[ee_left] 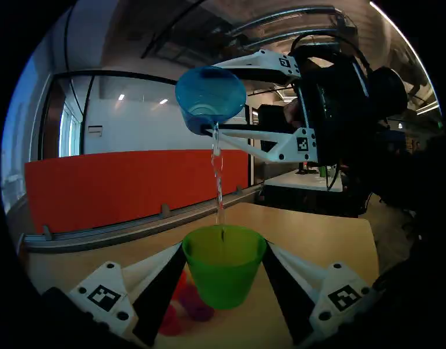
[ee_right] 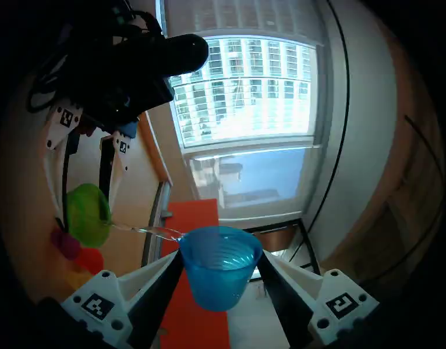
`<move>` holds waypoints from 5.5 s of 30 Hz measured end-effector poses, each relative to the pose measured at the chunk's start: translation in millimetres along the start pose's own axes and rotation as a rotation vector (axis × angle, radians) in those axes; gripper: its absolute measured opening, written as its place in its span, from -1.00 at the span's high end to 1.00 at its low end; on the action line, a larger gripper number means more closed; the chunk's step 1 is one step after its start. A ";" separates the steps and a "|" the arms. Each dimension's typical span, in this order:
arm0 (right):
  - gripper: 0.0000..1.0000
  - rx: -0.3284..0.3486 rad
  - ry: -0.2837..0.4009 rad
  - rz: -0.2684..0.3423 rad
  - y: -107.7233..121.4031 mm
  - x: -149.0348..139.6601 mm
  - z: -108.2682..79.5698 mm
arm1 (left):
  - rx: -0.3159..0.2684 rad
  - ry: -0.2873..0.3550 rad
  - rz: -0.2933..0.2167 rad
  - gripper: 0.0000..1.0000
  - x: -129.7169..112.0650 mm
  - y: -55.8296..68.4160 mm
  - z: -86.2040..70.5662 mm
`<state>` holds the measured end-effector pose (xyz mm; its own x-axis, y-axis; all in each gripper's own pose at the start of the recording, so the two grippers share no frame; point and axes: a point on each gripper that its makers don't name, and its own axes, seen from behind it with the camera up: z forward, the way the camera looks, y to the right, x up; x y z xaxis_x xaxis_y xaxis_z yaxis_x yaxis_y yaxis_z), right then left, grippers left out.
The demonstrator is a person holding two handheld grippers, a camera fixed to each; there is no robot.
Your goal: Pour water
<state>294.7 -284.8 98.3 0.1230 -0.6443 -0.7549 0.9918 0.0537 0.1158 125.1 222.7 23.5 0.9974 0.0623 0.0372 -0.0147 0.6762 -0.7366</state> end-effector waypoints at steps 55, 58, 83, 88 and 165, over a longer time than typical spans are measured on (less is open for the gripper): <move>-0.80 -0.009 -0.006 -0.267 -1.4 15.5 4.9 | -0.002 0.006 -0.005 -0.76 1.5 1.0 2.3; -0.80 -0.011 -0.001 -0.256 -1.0 16.3 3.9 | -0.001 0.007 -0.004 -0.76 1.9 1.0 2.0; -0.80 -0.004 0.003 0.313 -10.7 5.4 -4.6 | 0.011 0.016 0.004 -0.76 7.2 -1.3 -4.0; -0.80 0.003 0.012 0.468 -16.6 11.3 -8.2 | 0.014 0.015 0.005 -0.75 7.6 -2.8 -5.4; -0.81 0.017 -0.041 1.371 -51.4 -1.6 -108.1 | 0.069 -0.011 0.015 -0.75 5.6 -12.3 -27.0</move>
<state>247.2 -204.0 23.8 0.9944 -0.1051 -0.0104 0.0767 0.6512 0.7550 132.8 194.9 14.6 0.9962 0.0803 0.0339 -0.0349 0.7240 -0.6889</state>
